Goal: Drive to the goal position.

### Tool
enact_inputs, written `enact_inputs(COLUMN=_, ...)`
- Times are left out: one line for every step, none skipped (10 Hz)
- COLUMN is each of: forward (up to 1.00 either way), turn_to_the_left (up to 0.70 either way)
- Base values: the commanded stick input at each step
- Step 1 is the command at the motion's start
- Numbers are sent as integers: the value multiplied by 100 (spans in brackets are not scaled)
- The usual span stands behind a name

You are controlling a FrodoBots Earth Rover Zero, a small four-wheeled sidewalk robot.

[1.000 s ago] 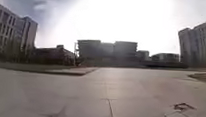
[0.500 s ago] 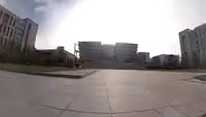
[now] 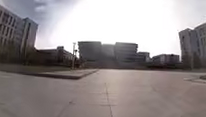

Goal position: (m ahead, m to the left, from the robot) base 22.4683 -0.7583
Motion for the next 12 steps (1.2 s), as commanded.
enact_inputs(forward=100, turn_to_the_left=0)
enact_inputs(forward=100, turn_to_the_left=0)
enact_inputs(forward=100, turn_to_the_left=0)
enact_inputs(forward=100, turn_to_the_left=0)
enact_inputs(forward=100, turn_to_the_left=0)
enact_inputs(forward=100, turn_to_the_left=0)
enact_inputs(forward=100, turn_to_the_left=0)
enact_inputs(forward=100, turn_to_the_left=0)
enact_inputs(forward=100, turn_to_the_left=0)
enact_inputs(forward=100, turn_to_the_left=0)
enact_inputs(forward=100, turn_to_the_left=0)
enact_inputs(forward=100, turn_to_the_left=0)
